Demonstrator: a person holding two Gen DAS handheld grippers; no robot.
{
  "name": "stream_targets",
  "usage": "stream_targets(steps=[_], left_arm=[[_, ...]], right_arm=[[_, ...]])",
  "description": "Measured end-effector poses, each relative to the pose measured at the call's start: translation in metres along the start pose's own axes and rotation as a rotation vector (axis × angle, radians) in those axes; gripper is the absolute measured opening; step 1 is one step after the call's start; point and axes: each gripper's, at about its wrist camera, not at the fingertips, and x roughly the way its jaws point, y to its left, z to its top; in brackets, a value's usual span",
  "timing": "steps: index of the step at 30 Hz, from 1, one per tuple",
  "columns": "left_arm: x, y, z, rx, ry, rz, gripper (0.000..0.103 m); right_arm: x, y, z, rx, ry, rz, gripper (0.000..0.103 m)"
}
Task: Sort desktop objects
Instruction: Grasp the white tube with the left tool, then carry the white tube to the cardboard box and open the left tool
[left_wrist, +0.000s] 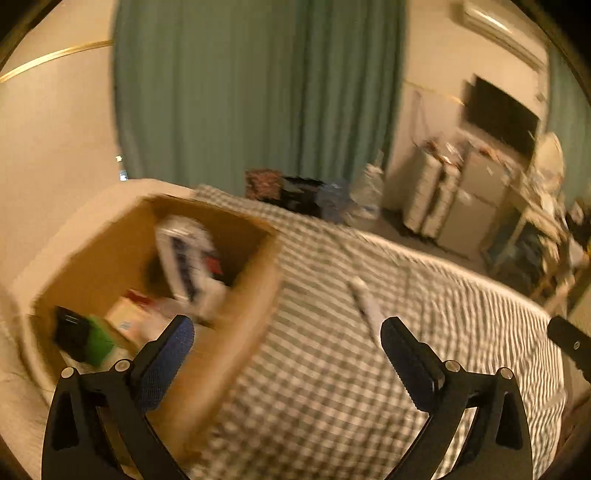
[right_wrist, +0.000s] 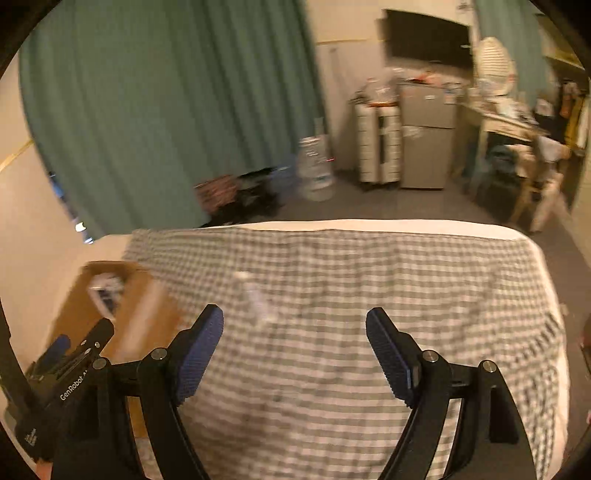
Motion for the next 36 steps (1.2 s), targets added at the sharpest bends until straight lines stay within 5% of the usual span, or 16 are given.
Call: stream_targets(steps=[4, 9, 20, 23, 25, 26, 27, 28, 36], left_arm=[[0.043, -0.047, -0.029, 0.046, 0.090, -0.038, 0.103], [0.083, -0.080, -0.038, 0.065, 0.074, -0.026, 0.103], [0.185, -0.099, -0.028, 0.019, 0.047, 0.014, 0.103], [0.215, -0.101, -0.023, 0.030, 0.096, 0.012, 0.103], [0.227, -0.102, -0.025, 0.038, 0.141, -0.034, 0.072], [0.228, -0.101, -0.025, 0.041, 0.145, -0.048, 0.065], [0.222, -0.098, -0.026, 0.041, 0.134, -0.071, 0.033], [0.219, -0.096, -0.026, 0.044, 0.136, -0.096, 0.027], [0.143, -0.054, -0.047, -0.024, 0.191, -0.270, 0.026]], right_arm=[[0.016, -0.044, -0.018, 0.060, 0.020, -0.026, 0.081], [0.056, -0.082, -0.030, 0.143, 0.061, -0.011, 0.081], [0.124, -0.114, -0.041, 0.131, 0.108, -0.020, 0.081], [0.136, -0.124, -0.047, 0.146, 0.137, -0.030, 0.081], [0.140, -0.129, -0.055, 0.151, 0.154, -0.037, 0.081], [0.140, -0.131, -0.057, 0.148, 0.161, -0.045, 0.081], [0.142, -0.134, -0.058, 0.145, 0.169, -0.054, 0.081], [0.140, -0.135, -0.059, 0.142, 0.176, -0.061, 0.081], [0.091, -0.134, -0.059, 0.132, 0.175, -0.064, 0.081]])
